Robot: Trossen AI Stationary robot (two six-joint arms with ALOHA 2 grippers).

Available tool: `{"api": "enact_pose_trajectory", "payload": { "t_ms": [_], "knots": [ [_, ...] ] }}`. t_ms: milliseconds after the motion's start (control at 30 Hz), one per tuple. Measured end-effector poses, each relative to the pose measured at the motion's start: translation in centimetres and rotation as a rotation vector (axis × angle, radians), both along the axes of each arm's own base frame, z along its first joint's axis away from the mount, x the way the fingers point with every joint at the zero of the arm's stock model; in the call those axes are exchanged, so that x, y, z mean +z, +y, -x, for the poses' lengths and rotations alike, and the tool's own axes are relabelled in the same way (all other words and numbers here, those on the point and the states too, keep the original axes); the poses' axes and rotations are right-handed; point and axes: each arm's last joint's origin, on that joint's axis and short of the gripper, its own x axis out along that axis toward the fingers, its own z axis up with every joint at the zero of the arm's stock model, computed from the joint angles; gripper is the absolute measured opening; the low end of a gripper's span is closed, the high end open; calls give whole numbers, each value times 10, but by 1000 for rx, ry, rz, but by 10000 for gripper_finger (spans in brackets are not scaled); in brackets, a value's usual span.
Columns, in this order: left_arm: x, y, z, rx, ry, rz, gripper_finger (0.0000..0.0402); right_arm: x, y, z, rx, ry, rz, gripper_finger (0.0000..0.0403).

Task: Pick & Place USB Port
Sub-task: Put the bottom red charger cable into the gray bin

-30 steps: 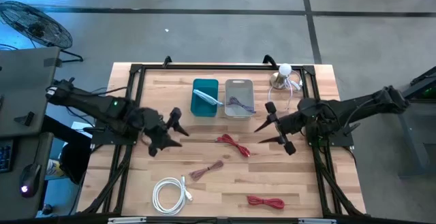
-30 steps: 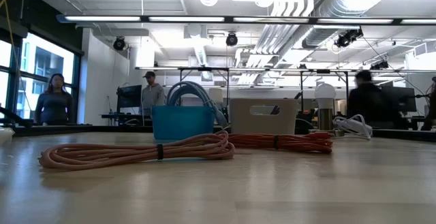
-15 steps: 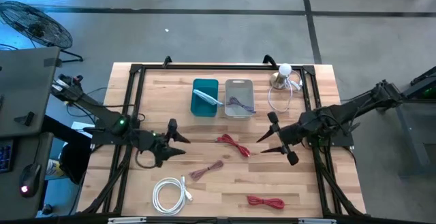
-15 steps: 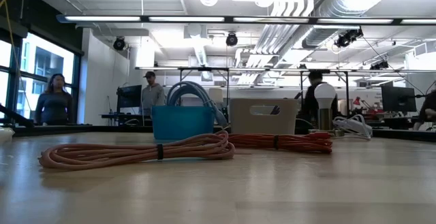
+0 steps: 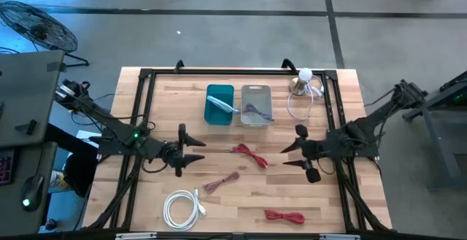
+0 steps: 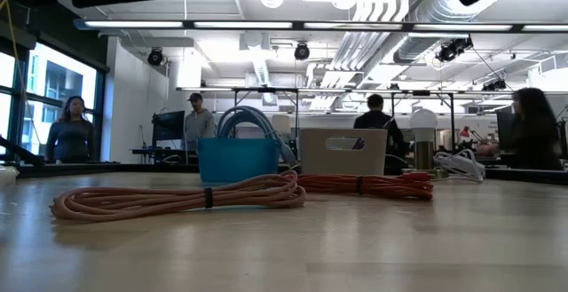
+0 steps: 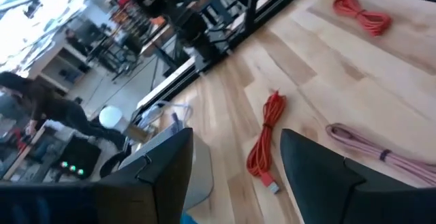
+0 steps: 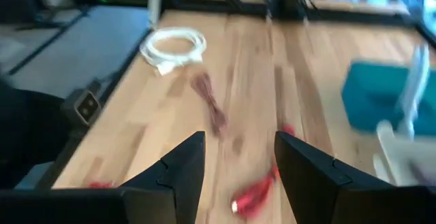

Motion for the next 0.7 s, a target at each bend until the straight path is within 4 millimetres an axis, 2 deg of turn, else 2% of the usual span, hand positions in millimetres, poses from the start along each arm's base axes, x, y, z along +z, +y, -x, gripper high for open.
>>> {"api": "enact_pose_trajectory", "payload": {
  "t_ms": [167,333,700],
  "knots": [
    [-1,1,0,31,0,-6,216,-12,7,6,-54,117,-69,169],
    [-1,2,0,54,-3,-5,216,-25,23,3,3,207,-104,169],
    [-3,1,0,59,3,39,216,-67,59,-1,86,448,-122,169]
  ]
}}
